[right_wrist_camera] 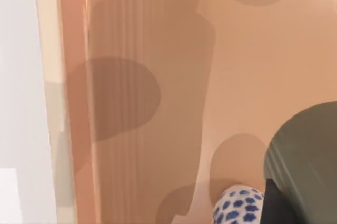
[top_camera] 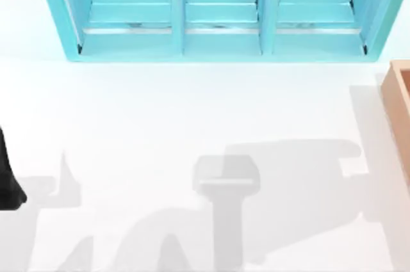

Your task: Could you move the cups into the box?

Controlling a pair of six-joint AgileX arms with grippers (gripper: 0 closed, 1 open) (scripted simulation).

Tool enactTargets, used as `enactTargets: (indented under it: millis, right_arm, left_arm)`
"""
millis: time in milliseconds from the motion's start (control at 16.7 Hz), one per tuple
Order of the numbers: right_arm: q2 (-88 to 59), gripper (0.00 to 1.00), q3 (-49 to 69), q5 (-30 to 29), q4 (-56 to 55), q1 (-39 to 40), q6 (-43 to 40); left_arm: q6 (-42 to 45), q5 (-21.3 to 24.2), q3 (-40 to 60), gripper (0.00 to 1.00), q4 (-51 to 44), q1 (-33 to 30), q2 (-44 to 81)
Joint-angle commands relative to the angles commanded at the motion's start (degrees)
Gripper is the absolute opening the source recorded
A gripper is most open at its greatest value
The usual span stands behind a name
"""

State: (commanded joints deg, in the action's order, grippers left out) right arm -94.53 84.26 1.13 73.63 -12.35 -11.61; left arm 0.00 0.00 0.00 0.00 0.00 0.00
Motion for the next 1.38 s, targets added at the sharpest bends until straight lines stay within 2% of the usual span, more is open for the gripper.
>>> enactTargets:
  millis: [480, 780, 1380]
  right_arm:
    - [-1.51, 0.0, -11.34, 0.29, -13.24, -1.21, -1.05]
    - [-1.87, 0.0, -12.24, 0.3, -14.1, -1.43, -1.27]
    - [-1.87, 0.75, -12.24, 0.3, -14.1, -1.43, -1.27]
  left_arm:
    - [0.0, 0.0, 0.0, 1.0, 0.0, 0.0, 0.0]
    - [0.0, 0.0, 0.0, 1.0, 0.0, 0.0, 0.0]
    - [0.0, 0.0, 0.0, 1.0, 0.0, 0.0, 0.0]
